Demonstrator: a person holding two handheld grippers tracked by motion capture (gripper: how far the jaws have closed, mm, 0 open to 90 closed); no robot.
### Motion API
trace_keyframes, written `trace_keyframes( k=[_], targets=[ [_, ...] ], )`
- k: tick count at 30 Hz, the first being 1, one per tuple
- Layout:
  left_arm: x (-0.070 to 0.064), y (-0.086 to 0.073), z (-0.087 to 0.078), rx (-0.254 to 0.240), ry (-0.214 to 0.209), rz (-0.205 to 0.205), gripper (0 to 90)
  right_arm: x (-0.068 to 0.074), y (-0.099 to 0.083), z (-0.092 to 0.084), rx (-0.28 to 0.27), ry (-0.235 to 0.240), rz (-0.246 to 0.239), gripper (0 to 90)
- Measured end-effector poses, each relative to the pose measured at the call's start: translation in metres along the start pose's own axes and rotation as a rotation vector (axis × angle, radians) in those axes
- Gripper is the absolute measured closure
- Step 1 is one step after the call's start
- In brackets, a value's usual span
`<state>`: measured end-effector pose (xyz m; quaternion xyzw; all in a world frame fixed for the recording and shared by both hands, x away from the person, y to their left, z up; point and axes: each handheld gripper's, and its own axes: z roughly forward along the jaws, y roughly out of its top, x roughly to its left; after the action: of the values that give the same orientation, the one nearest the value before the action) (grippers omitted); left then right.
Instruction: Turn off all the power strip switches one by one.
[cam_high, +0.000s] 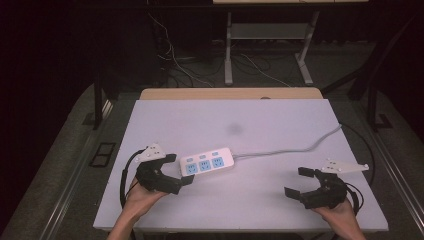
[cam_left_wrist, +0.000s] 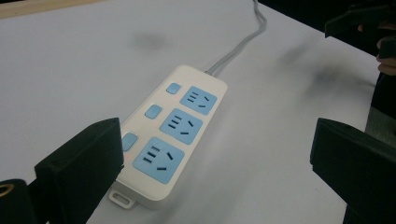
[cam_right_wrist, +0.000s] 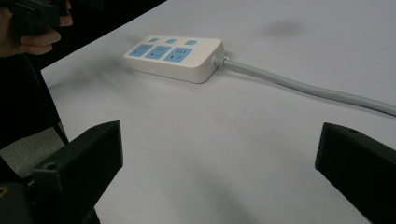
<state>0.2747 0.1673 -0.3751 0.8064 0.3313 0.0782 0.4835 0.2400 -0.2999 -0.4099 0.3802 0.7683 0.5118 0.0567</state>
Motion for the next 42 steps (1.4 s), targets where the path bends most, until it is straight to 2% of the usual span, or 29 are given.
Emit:
trace_keyframes(
  k=[7, 16, 34, 42],
  targets=[
    [0.006, 0.011, 0.002, 0.012, 0.001, 0.01, 3.1, 0.0, 0.0, 0.0, -0.001, -0.001, 0.002, 0.7],
    [0.016, 0.025, 0.004, 0.053, 0.007, 0.013, 3.7, 0.0, 0.0, 0.0, -0.001, -0.002, 0.002, 0.7],
    [0.033, 0.035, 0.017, 0.15, 0.031, 0.029, 4.6, -0.001, -0.001, 0.001, 0.005, -0.003, 0.002, 0.7],
    [0.039, 0.037, 0.026, 0.205, 0.026, 0.04, 9.4, -0.001, -0.001, 0.001, 0.009, -0.001, 0.001, 0.7]
  ],
)
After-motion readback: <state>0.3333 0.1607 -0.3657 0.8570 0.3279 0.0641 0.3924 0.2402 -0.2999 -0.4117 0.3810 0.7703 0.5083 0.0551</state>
